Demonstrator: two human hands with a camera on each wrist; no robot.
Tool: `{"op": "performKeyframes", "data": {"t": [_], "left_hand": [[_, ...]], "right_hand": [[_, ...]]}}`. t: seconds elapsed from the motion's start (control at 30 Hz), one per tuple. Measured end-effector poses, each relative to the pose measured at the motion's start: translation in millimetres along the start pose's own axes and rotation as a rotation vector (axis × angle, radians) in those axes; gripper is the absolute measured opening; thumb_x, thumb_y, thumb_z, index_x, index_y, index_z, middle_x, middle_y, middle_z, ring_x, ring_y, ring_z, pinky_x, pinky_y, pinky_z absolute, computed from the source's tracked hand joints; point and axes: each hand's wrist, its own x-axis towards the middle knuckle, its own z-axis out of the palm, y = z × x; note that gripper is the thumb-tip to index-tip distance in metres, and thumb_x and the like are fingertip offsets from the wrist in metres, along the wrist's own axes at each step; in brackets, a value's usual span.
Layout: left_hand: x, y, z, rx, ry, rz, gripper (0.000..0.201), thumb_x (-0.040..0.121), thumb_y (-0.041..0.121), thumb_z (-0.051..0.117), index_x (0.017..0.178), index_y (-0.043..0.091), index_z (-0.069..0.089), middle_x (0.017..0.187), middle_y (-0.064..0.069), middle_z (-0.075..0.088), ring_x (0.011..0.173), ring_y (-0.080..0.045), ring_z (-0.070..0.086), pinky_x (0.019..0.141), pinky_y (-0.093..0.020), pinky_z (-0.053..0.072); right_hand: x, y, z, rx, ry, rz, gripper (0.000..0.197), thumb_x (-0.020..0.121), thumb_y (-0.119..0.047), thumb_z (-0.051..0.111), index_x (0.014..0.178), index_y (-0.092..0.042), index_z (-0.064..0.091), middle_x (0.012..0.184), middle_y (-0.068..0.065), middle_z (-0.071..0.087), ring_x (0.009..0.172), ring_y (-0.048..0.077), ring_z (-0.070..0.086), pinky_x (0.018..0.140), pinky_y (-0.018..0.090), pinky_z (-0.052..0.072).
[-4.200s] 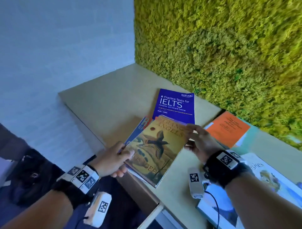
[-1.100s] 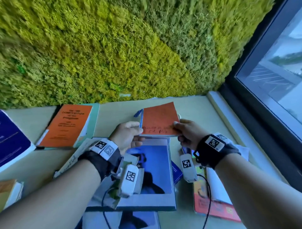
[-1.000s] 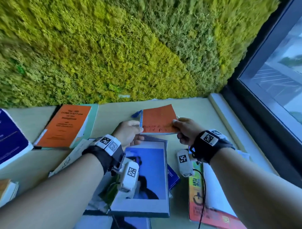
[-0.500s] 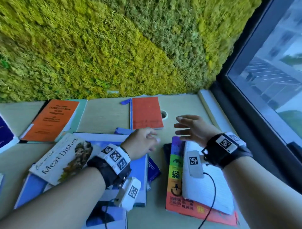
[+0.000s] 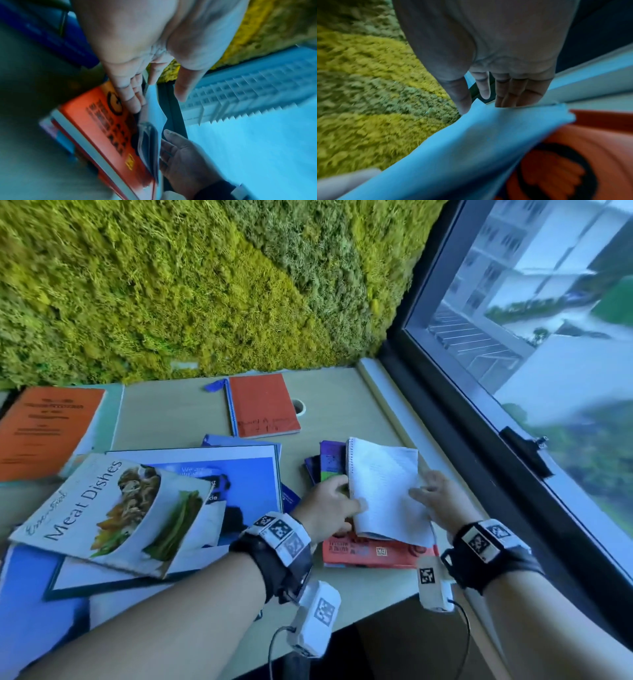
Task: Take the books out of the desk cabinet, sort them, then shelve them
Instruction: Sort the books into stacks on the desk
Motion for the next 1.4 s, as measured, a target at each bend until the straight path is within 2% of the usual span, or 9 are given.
{"op": "performKeyframes", "data": {"t": [0.13,0.33,0.4,0.5,0.67,0.83,1.0,1.2,1.4], "left_hand": [[2,2,21,-0.139,-0.049,-0.038,0.046,0.068,0.035,0.077,0.111,0.021,0.067,0.112,-0.008,0.073,0.086,-0.022,0.064,0.073,-0.034,0.055],[33,-9,21,-0.095,0.037,0.017,0.048,0.052,0.027,0.065,0.098,0.036,0.058,0.109,-0.007,0.074,0.104,-0.035,0.07,0.092,-0.06,0.056],[7,11,9,-0.185,0.062,0.081,0.046,0.063,0.014,0.058,0.106,0.03,0.062,0.113,-0.012,0.073,0.106,-0.037,0.069,0.09,-0.052,0.056],[-9,27,-20,-0.452,0.103,0.147,0.042,0.076,-0.001,0.053,0.115,0.01,0.064,0.118,-0.021,0.07,0.101,-0.037,0.068,0.086,-0.049,0.054],[-16,38,-68,-0.469,0.215,0.189,0.034,0.092,-0.008,0.043,0.111,0.012,0.063,0.123,-0.021,0.067,0.1,-0.034,0.067,0.085,-0.047,0.053],[-28,43,-84,0.322,0.415,0.283,0.086,0.09,0.033,0.071,0.16,0.026,0.022,0.164,-0.002,0.026,0.149,-0.022,0.03,0.12,-0.04,0.032],[-30,56,-73,0.283,0.239,0.411,0.126,0.064,0.07,0.077,0.161,0.038,0.002,0.169,0.01,0.015,0.153,-0.012,0.021,0.123,-0.044,0.029],[-13,61,-76,0.086,0.306,0.464,0.086,0.075,0.031,0.081,0.149,0.036,0.037,0.134,0.006,0.064,0.119,-0.017,0.066,0.1,-0.05,0.055],[-3,68,-62,0.102,0.297,0.488,0.051,0.094,0.028,0.062,0.142,0.035,0.049,0.137,0.013,0.063,0.127,-0.003,0.058,0.112,-0.035,0.045]], "right_hand": [[-14,-5,-1,0.126,0.008,-0.006,0.05,0.094,-0.014,0.071,0.138,-0.003,0.051,0.097,0.002,0.063,0.07,0.009,0.057,0.059,0.025,0.04],[-41,-23,-6,0.319,-0.068,-0.053,0.039,0.096,-0.012,0.065,0.133,-0.006,0.053,0.09,-0.002,0.064,0.059,-0.002,0.059,0.053,0.02,0.041],[-46,-33,-9,0.388,-0.064,-0.078,0.038,0.099,-0.012,0.063,0.135,-0.01,0.051,0.109,0.005,0.067,0.079,0.003,0.063,0.066,0.025,0.048],[-58,-55,-4,0.56,-0.165,-0.037,0.037,0.102,-0.023,0.06,0.132,-0.003,0.052,0.119,0.009,0.071,0.094,0.023,0.067,0.095,0.055,0.052],[-70,-90,23,0.902,-0.498,0.083,0.033,0.105,-0.028,0.048,0.12,-0.006,0.067,0.113,0.016,0.074,0.092,0.031,0.073,0.073,0.041,0.062],[-69,-126,49,0.861,-0.562,-0.017,0.042,0.104,-0.035,0.049,0.128,-0.004,0.066,0.119,0.023,0.072,0.1,0.034,0.069,0.092,0.053,0.056],[-68,-145,65,0.881,-0.767,-0.06,0.045,0.106,-0.031,0.046,0.136,-0.003,0.061,0.133,0.025,0.066,0.123,0.043,0.064,0.101,0.056,0.054],[-53,-150,62,0.892,-0.904,-0.069,0.042,0.105,-0.031,0.046,0.135,-0.007,0.063,0.127,0.017,0.071,0.104,0.031,0.074,0.081,0.04,0.063],[-17,-144,61,0.763,-0.823,-0.174,0.042,0.106,-0.028,0.051,0.128,0.007,0.057,0.118,0.028,0.065,0.1,0.038,0.064,0.077,0.041,0.06]]}}
